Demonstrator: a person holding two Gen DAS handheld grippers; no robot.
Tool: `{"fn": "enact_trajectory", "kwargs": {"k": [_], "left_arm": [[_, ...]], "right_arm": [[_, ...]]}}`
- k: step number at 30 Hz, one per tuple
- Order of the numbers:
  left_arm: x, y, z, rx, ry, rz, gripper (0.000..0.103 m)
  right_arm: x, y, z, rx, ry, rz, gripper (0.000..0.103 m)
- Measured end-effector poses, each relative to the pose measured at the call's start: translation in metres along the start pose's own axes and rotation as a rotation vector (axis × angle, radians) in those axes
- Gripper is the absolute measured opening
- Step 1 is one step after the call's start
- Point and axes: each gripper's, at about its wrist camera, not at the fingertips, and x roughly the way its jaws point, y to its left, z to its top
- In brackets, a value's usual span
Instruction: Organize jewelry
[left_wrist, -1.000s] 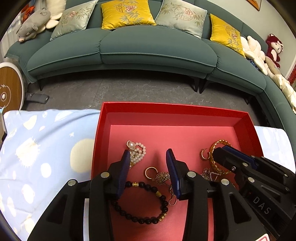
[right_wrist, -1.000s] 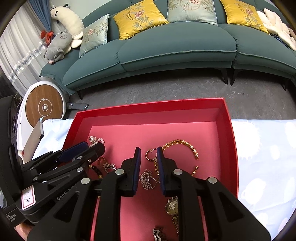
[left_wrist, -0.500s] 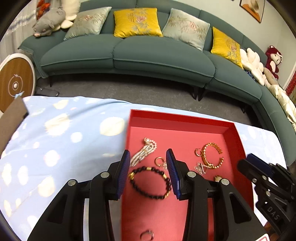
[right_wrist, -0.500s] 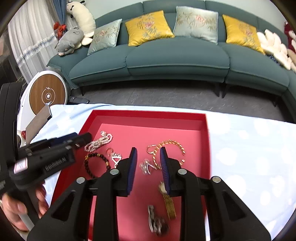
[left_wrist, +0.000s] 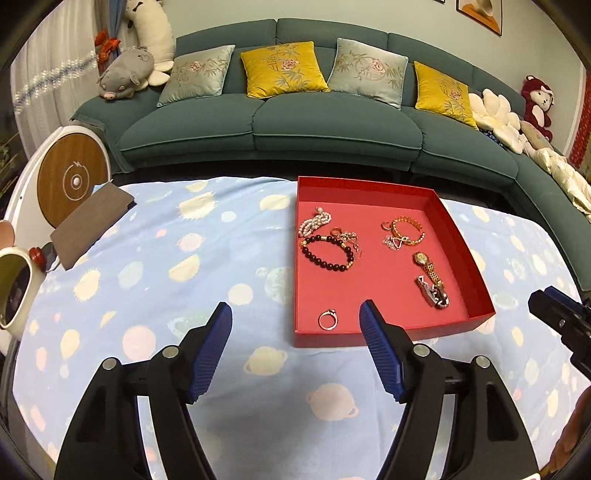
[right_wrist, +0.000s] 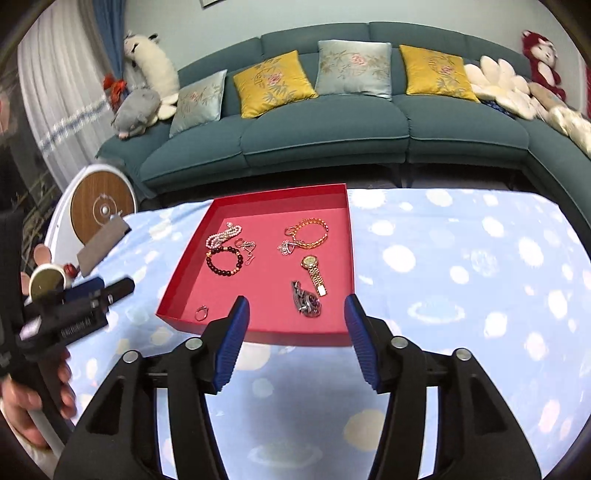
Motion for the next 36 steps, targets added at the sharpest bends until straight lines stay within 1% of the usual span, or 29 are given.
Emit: {"fn": "enact_trajectory", "kwargs": {"k": [2,4,7,10,12,15,16,20,22,25,29,36], "left_arm": [[-0.001,-0.003,-0.015,0.025,-0.012,0.025,0.069],[0.006,-0.004,-0.022,0.049,-0.001,0.034,0.069],[0.014,0.001,-0.026,0.030,0.005,0.026,0.069],[0.018,0.004,-0.029,0.014,0.008,0.017,0.069],[0.022,0.005,-0.028,0.002,0.017,0.014,0.069],[0.024,0.003,-0.029,-0.012,0.027,-0.003,0.069],[0.025,0.002,-0.029,-0.011,0.030,-0.005,0.069],[0.024,-0.004,-0.031,0.004,0.039,-0.015,0.069],[0.024,-0.006,-0.032,0.005,0.040,-0.020,0.072],[0.024,-0.007,-0.033,-0.002,0.042,-0.017,0.073],[0.023,-0.007,-0.033,-0.009,0.040,-0.013,0.073],[0.021,-0.014,-0.034,0.001,0.029,-0.002,0.073]], "right_arm": [[0.002,0.002,-0.007,0.003,0.002,0.002,0.054],[0.007,0.006,-0.012,-0.024,0.008,-0.010,0.054],[0.016,0.013,-0.023,-0.083,0.021,-0.042,0.054],[0.025,0.016,-0.028,-0.094,0.037,-0.033,0.054],[0.029,0.019,-0.031,-0.104,0.040,-0.044,0.054],[0.031,0.023,-0.035,-0.117,0.038,-0.046,0.058],[0.032,0.025,-0.035,-0.124,0.032,-0.049,0.060],[0.033,0.030,-0.038,-0.150,0.024,-0.066,0.060],[0.033,0.031,-0.039,-0.147,0.027,-0.066,0.061],[0.032,0.031,-0.040,-0.147,0.027,-0.069,0.062],[0.029,0.035,-0.041,-0.151,0.014,-0.075,0.068],[0.029,0.038,-0.042,-0.153,0.015,-0.079,0.069]]}}
